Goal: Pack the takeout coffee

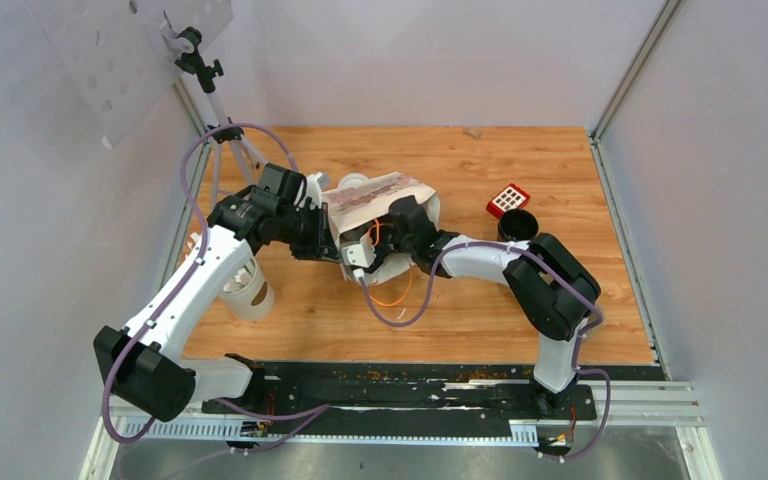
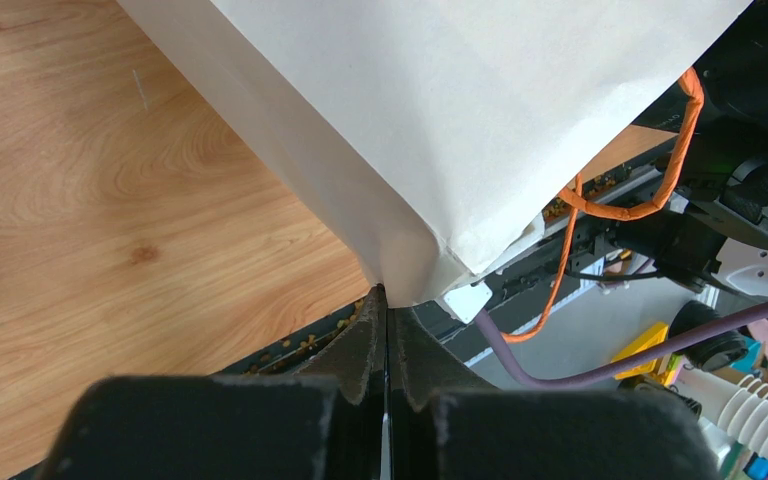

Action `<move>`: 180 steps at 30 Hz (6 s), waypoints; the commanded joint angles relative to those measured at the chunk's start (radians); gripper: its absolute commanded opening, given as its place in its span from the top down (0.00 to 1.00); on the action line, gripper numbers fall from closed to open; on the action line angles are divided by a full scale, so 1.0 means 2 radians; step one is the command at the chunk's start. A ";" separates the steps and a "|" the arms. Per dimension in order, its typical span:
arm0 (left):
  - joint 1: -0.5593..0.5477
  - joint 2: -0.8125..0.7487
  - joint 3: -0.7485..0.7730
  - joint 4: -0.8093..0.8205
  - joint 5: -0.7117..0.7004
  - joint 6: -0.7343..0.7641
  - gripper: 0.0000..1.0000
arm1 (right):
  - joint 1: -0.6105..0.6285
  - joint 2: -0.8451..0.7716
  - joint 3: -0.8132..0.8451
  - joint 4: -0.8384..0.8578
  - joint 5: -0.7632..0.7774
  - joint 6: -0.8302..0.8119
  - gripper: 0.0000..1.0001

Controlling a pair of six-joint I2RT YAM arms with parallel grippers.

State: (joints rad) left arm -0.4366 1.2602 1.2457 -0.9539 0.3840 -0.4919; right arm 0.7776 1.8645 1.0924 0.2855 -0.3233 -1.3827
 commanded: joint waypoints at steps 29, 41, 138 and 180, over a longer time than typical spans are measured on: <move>-0.002 -0.021 -0.005 -0.002 0.024 -0.009 1.00 | -0.001 0.010 0.018 -0.014 0.016 0.032 0.17; -0.002 -0.023 0.000 -0.006 0.008 -0.011 1.00 | -0.002 -0.020 0.022 -0.040 -0.006 0.037 0.14; -0.003 -0.052 -0.097 0.137 -0.040 -0.060 1.00 | -0.029 0.037 0.047 0.144 -0.058 0.327 0.70; -0.003 -0.061 -0.117 0.143 -0.028 -0.068 1.00 | 0.008 0.106 0.108 0.186 0.069 0.379 0.82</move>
State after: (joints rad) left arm -0.4377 1.1706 1.0199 -0.6590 0.2901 -0.6239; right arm 0.7921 2.0472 1.2690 0.6380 -0.2623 -0.6781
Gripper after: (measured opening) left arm 0.006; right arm 0.190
